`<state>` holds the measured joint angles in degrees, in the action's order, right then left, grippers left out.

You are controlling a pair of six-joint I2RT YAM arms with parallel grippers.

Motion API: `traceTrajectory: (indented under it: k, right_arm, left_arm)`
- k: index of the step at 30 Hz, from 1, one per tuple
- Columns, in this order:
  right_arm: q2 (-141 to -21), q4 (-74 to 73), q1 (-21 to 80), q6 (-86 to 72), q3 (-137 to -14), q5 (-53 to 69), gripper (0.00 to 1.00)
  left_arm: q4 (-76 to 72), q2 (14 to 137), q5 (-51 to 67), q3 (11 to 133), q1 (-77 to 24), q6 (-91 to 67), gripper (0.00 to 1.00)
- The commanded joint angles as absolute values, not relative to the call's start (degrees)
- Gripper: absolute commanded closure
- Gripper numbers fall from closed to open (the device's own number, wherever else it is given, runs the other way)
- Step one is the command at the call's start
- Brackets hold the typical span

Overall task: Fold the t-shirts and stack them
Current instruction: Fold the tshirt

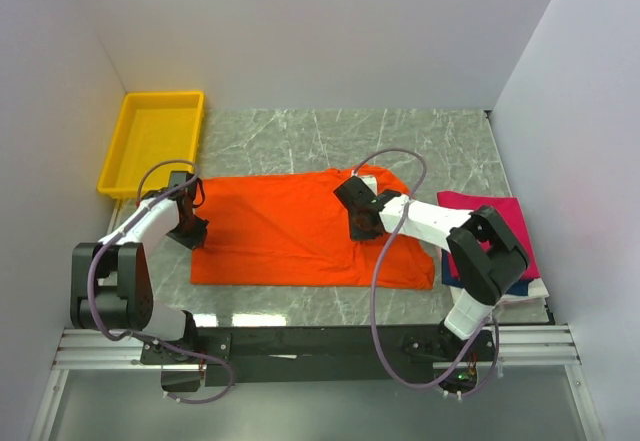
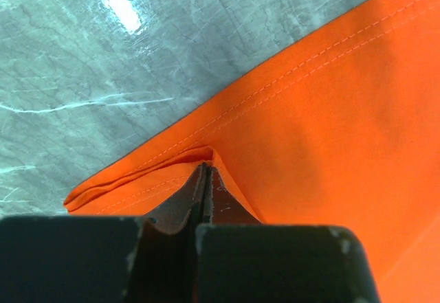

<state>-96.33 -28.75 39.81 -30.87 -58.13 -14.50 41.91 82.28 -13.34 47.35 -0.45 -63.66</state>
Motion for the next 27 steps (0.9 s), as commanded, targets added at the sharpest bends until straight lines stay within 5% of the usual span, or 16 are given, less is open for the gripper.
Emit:
traceTrajectory:
  k: [1,22,26,27]
  right_arm:
    - [-91.4,-28.7,40.3,-33.6,-58.8,-20.2,0.93]
    - [-85.3,-29.5,40.3,-36.5,-55.5,-24.1,0.99]
    - [-86.5,-28.9,40.2,-36.7,-55.5,-23.2,1.00]
    - [-86.7,-28.9,40.2,-36.6,-55.7,-23.0,1.00]
  left_arm:
    - [43.2,79.7,-13.9,47.7,-0.2,-62.4,0.99]
    - [42.2,78.4,-11.4,47.9,4.6,-58.8,0.99]
    - [42.0,77.8,-12.0,47.9,4.5,-60.0,0.60]
    - [41.9,77.5,-12.0,47.9,4.6,-60.5,0.59]
